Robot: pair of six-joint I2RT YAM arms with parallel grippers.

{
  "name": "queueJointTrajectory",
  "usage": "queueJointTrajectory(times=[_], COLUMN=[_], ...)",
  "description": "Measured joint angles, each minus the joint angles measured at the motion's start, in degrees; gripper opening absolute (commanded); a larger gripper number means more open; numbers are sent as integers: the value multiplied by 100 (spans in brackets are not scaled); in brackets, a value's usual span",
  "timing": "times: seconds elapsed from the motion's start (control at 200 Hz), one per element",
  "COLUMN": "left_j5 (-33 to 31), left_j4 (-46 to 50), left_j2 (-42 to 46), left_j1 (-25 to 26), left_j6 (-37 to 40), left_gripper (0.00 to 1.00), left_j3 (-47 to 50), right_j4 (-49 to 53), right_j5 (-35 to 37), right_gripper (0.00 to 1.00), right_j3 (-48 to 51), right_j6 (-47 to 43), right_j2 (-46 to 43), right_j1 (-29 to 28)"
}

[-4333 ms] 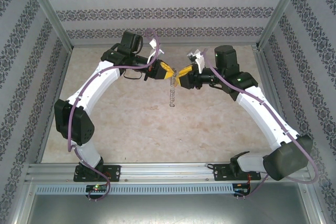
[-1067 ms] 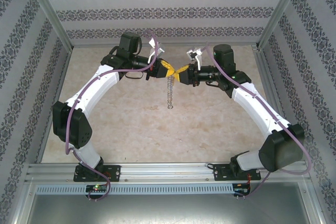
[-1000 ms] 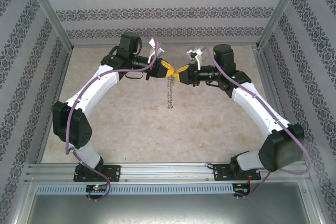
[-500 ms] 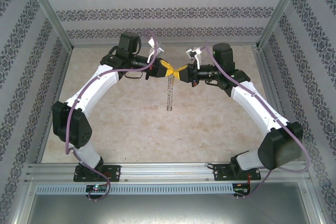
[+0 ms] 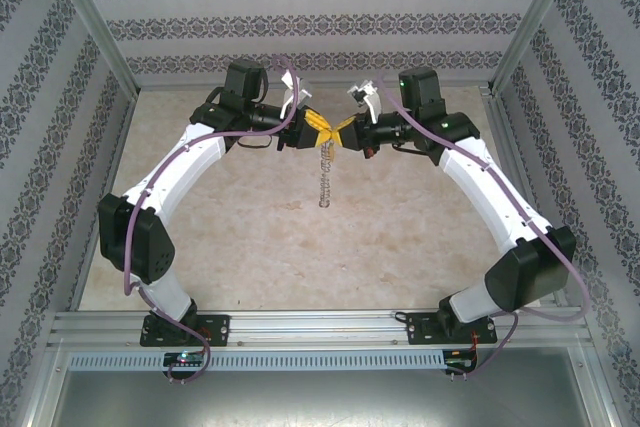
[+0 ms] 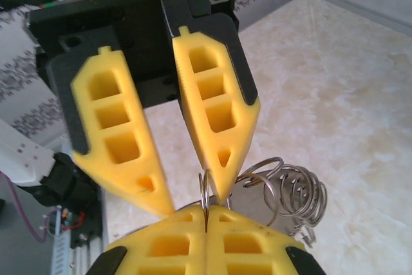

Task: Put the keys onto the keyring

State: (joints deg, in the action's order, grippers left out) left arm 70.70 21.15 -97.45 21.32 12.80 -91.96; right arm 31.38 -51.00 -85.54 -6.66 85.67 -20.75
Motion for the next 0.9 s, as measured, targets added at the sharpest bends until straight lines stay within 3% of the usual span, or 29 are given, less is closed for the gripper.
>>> queueJointTrajectory(times=[0.425, 0.709, 0.904], left_j5=[42, 264, 437], left_j4=[632, 2186, 2835], left_j2=[9, -433, -726], left_j1=[-184, -398, -398], left_j6=[391, 1434, 1856], left_gripper=[34, 34, 32], left_j3=[-330, -1272, -1338], right_j4=[1746, 2636, 2983], right_j5=[984, 1311, 1373], right_gripper=[0, 0, 0], right_j3=[-1246, -1895, -2135], right_j6=[-1244, -1707, -1873], right_j2=[579, 911, 1003], right_j1=[-315, -450, -540])
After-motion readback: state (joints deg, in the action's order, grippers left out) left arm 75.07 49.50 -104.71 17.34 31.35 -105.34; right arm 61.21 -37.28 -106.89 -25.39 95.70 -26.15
